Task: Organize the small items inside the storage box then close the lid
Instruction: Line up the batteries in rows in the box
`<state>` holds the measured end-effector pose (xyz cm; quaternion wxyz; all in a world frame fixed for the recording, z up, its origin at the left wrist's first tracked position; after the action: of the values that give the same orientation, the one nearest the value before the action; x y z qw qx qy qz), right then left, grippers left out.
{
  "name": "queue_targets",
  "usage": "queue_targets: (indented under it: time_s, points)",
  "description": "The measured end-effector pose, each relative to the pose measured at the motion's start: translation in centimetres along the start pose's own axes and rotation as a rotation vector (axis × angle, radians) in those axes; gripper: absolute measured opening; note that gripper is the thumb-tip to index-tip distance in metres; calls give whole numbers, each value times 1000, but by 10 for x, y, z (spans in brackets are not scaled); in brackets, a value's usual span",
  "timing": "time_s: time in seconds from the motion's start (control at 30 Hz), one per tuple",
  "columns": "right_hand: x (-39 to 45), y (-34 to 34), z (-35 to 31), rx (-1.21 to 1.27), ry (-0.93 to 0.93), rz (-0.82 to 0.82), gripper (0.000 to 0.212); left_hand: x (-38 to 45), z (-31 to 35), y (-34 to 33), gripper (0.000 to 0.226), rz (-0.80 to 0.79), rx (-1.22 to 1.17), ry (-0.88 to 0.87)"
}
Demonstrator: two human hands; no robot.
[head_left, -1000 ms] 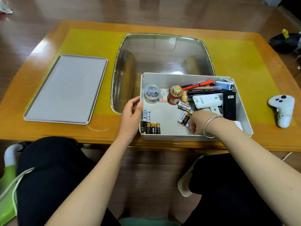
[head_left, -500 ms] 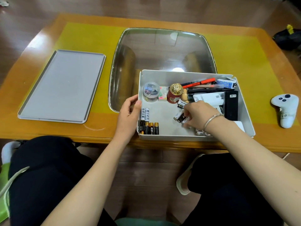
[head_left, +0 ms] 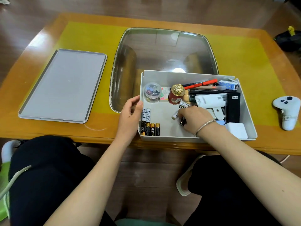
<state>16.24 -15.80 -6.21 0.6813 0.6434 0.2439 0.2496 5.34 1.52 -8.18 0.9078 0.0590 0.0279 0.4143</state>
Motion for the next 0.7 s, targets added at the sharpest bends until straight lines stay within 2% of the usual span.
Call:
queue_targets:
  time_s: [0.17, 0.27, 0.33, 0.4, 0.47, 0.53, 0.6, 0.7]
  points:
    - [3, 2, -3, -11, 18, -33, 23, 0, 0, 0, 26, -3, 4, 3]
    - [4, 9, -5, 41, 32, 5, 17, 0, 0, 0, 26, -1, 3, 1]
    - [5, 15, -7, 134, -3, 47, 12, 1, 0, 1, 28, 2, 12, -7]
    - [6, 17, -12, 297, -61, 51, 16, 1, 0, 1, 30, 2, 20, -9]
    - [7, 14, -21, 440, -99, -6, 23, 0, 0, 1, 30, 1, 21, -8]
    - [7, 5, -29, 531, -145, -120, 20, 0, 1, 0, 30, 1, 20, -8]
    - [6, -5, -33, 570, -182, -234, 15, 0, 1, 1, 31, 3, 17, -8]
    - [5, -10, -35, 599, -215, -328, 20, 0, 1, 1, 31, 5, 19, -9]
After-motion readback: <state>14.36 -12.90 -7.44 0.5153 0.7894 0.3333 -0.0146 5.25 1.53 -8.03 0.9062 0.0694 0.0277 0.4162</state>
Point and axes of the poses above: each hand's wrist, its own x-axis towards the middle knuckle, its own y-axis out of the back of the hand, z = x × y, the point moved 5 cm from there along x, towards the middle knuckle, and after that the axes turned 15 degrees about z, right-handed, at the moved point
